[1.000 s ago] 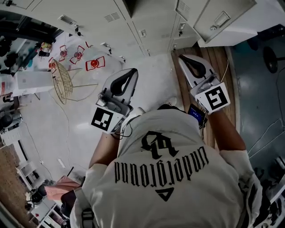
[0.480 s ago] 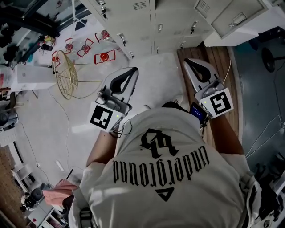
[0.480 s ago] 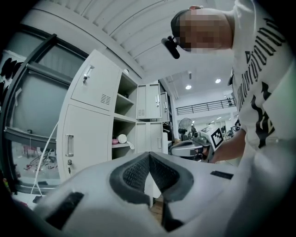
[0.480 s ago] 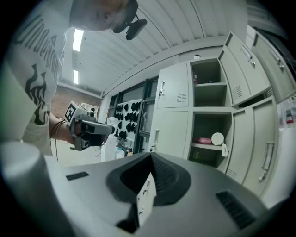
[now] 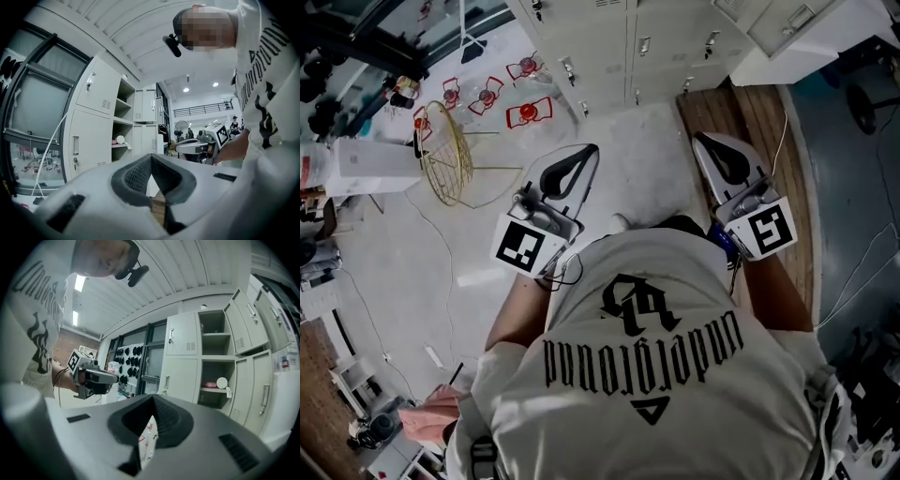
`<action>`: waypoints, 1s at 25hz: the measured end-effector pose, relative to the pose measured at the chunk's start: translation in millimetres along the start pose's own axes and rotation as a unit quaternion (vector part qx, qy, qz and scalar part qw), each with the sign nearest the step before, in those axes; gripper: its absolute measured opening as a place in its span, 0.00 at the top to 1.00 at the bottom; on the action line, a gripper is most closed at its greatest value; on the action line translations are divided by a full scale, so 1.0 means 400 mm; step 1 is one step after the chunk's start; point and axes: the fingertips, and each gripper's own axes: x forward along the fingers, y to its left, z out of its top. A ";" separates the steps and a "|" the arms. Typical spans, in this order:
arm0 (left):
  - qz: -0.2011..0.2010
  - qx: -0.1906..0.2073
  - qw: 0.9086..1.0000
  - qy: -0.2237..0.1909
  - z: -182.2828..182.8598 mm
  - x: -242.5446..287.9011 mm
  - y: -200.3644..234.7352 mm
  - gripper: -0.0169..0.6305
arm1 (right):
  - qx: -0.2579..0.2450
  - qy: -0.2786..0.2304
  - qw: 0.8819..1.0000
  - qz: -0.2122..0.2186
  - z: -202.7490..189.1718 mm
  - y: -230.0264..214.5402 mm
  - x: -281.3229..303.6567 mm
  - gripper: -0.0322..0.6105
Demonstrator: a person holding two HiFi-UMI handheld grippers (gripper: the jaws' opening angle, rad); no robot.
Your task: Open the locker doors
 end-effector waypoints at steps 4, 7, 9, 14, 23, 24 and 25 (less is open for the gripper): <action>0.007 0.005 1.000 -0.003 0.002 -0.012 -0.045 0.96 | 0.002 -0.008 1.000 0.005 0.012 0.023 -0.044 0.94; 0.010 0.006 1.000 -0.008 0.009 -0.013 -0.108 0.96 | -0.003 -0.024 1.000 0.014 0.021 0.034 -0.094 0.94; 0.015 0.005 1.000 -0.006 0.006 -0.004 -0.159 0.96 | -0.003 -0.033 0.999 0.022 0.022 0.035 -0.139 0.94; 0.032 0.001 0.999 -0.004 0.004 0.035 -0.287 0.96 | 0.003 -0.015 0.999 0.045 -0.007 0.040 -0.267 0.94; 0.027 -0.008 1.000 -0.013 0.012 0.121 -0.545 0.96 | 0.011 -0.013 0.998 0.053 -0.042 0.015 -0.512 0.94; 0.025 -0.007 1.000 -0.011 0.014 0.126 -0.568 0.96 | 0.011 -0.012 0.999 0.052 -0.044 0.013 -0.535 0.94; 0.022 -0.005 1.000 -0.016 0.021 0.131 -0.587 0.96 | 0.011 -0.012 0.999 0.051 -0.046 0.011 -0.554 0.94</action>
